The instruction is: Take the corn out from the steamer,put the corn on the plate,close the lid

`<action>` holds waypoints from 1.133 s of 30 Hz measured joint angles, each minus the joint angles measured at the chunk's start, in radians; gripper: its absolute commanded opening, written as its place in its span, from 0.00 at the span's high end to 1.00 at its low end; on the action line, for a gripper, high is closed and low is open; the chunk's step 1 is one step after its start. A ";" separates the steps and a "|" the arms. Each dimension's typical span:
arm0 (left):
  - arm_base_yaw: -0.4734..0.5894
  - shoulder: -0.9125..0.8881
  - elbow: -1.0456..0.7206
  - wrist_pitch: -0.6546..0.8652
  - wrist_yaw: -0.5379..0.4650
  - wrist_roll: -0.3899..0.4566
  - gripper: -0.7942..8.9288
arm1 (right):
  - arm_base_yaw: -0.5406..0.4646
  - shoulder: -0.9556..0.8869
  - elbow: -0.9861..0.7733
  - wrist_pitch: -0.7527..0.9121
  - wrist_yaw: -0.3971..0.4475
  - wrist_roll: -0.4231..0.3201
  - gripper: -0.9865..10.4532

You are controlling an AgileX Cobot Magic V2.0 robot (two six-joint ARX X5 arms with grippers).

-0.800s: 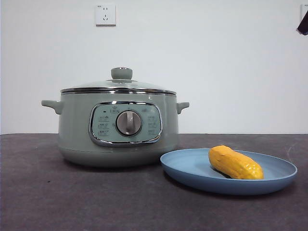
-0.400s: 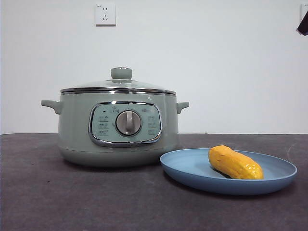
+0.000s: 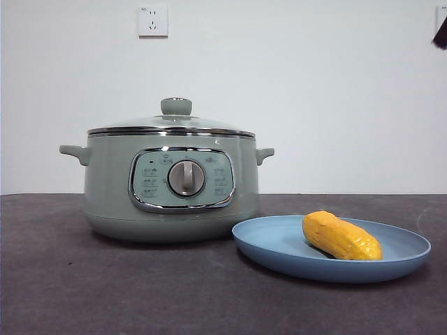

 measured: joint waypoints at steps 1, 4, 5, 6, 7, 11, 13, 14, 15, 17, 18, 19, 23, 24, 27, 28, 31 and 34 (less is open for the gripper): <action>0.000 0.000 0.000 0.000 0.000 0.000 0.92 | -0.008 -0.017 0.000 0.000 0.010 -0.013 0.91; 0.000 0.000 0.000 0.000 0.000 0.000 0.92 | -0.081 -0.094 -0.001 0.014 0.013 -0.053 0.91; 0.000 0.000 0.000 0.000 0.000 0.000 0.92 | -0.110 -0.119 -0.004 0.032 0.012 -0.060 0.91; 0.000 0.000 0.000 0.000 0.000 0.000 0.92 | -0.145 -0.153 -0.014 0.064 0.013 -0.066 0.91; 0.000 0.000 0.000 0.000 0.000 0.000 0.92 | -0.182 -0.188 -0.032 0.103 0.013 -0.071 0.91; 0.000 0.000 0.000 0.000 0.000 0.000 0.92 | -0.297 -0.321 -0.174 0.273 0.013 -0.079 0.91; 0.000 0.000 0.000 0.000 0.000 0.000 0.92 | -0.343 -0.393 -0.280 0.372 0.013 -0.080 0.91; 0.000 0.000 0.000 0.000 0.000 0.000 0.92 | -0.358 -0.420 -0.326 0.410 0.013 -0.080 0.91; 0.000 0.000 0.000 0.000 0.000 0.000 0.92 | -0.372 -0.450 -0.380 0.449 0.013 -0.080 0.91; 0.000 0.000 0.000 0.000 0.000 0.000 0.92 | -0.390 -0.497 -0.471 0.496 0.014 -0.080 0.91; 0.000 0.000 0.000 0.000 0.000 0.000 0.92 | -0.394 -0.518 -0.516 0.512 0.015 -0.079 0.91; 0.000 0.000 0.000 0.000 0.000 0.000 0.92 | -0.397 -0.536 -0.555 0.519 0.015 -0.079 0.91; 0.000 0.000 0.000 0.000 0.000 0.000 0.92 | -0.397 -0.583 -0.651 0.518 0.015 -0.076 0.91; 0.000 0.000 0.000 0.000 0.000 0.000 0.92 | -0.397 -0.589 -0.660 0.518 0.015 -0.075 0.91; 0.000 0.000 0.000 0.000 0.000 0.000 0.92 | -0.397 -0.609 -0.675 0.522 0.015 -0.069 0.91; 0.000 0.000 0.000 0.000 0.000 0.000 0.92 | -0.397 -0.611 -0.676 0.520 0.015 -0.068 0.91; 0.000 0.000 0.000 0.000 0.000 0.000 0.92 | -0.397 -0.611 -0.678 0.499 0.015 -0.068 0.91; 0.000 0.000 0.000 0.000 0.000 0.000 0.92 | -0.397 -0.611 -0.678 0.469 0.015 -0.061 0.91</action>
